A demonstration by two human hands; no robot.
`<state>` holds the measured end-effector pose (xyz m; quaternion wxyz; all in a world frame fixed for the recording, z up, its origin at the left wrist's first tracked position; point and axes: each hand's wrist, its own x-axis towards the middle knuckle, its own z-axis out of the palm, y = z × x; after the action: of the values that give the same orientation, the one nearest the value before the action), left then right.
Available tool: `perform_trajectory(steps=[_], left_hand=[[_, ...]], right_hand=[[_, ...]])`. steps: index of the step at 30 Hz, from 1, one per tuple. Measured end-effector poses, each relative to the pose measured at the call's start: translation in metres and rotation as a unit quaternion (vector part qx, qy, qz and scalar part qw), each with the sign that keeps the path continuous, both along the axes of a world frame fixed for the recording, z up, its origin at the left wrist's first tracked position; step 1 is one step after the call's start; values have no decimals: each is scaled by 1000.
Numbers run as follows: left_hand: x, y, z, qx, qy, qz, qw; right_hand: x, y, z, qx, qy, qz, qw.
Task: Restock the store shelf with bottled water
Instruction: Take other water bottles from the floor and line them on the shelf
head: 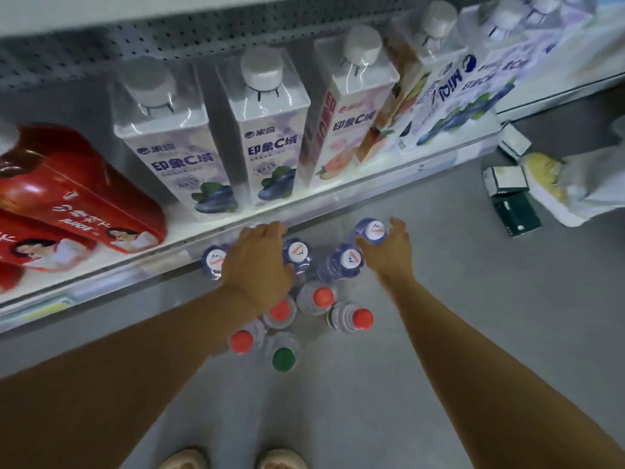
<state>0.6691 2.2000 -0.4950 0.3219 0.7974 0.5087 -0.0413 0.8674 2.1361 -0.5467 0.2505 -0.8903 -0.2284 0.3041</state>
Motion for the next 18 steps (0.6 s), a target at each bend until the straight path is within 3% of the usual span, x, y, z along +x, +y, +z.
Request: perform_trajectory(steps=[6, 10, 18], left_hand=[[20, 18, -28, 27, -35, -28, 999], [29, 25, -41, 32, -53, -36, 997], [40, 31, -36, 34, -64, -64, 995]], right_hand=[[22, 17, -53, 15, 89, -58, 994], [32, 18, -71, -11, 46, -40, 998], [56, 9, -58, 64, -14, -93, 994]])
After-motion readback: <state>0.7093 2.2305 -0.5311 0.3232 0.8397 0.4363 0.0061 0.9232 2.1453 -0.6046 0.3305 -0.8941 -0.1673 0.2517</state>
